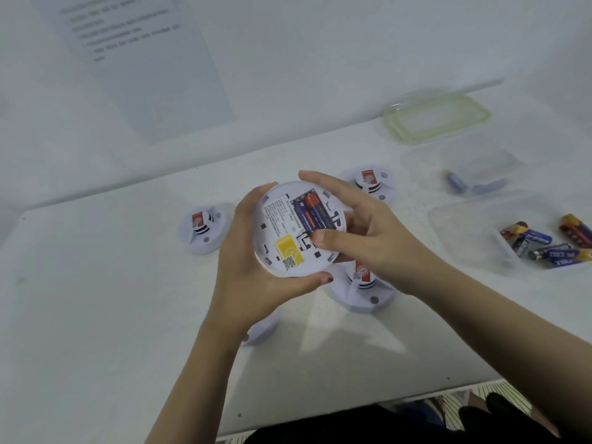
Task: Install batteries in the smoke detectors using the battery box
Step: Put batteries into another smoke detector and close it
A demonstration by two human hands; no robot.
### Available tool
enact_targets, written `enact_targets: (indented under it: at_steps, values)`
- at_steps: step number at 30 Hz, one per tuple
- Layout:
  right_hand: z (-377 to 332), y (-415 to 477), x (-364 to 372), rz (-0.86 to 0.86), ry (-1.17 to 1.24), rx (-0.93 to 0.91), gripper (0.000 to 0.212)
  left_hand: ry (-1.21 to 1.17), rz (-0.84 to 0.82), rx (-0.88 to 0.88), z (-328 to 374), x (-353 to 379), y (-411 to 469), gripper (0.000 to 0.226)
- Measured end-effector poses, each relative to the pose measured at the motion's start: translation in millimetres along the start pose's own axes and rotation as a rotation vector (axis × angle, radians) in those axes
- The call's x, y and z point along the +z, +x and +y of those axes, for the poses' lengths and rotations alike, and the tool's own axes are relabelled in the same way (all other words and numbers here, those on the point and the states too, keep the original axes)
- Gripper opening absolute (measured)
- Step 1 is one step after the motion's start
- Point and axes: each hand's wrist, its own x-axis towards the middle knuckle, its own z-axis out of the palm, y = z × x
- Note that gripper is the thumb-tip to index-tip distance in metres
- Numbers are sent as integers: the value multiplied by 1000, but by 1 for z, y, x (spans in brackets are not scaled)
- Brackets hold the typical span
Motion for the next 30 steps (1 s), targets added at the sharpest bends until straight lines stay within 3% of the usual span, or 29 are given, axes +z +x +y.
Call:
enact_targets:
  at_steps: [4,7,10,13,15,18,21,23,30]
  values:
    - [15,2,25,8,-12,52,60,8,-35,-32,-22,-16,-12,104]
    - [19,9,33,4,-66,166,41,15,-22,-65,-37,-25,-24,107]
    - [23,26,27,141,-179,231,29,23,-7,-108,-50,-34,-33,104]
    - [30,48,10,192,-590,186,25,32,-5,-122,-58,-45,-33,104]
    - [37,61,0,68,-989,257,35,25,4,-131,-63,-52,-33,106]
    - [46,72,-2,-106,-1375,404,60,3,31,-156,-68,-59,-34,109]
    - [53,77,2,-169,-1628,376,56,34,60,-139,-74,-64,-33,103]
    - [55,79,3,-161,-1686,335,49,72,60,-119,-78,-66,-31,106]
    - [56,82,-6,-113,-1651,316,55,68,46,-141,-81,-66,-23,104]
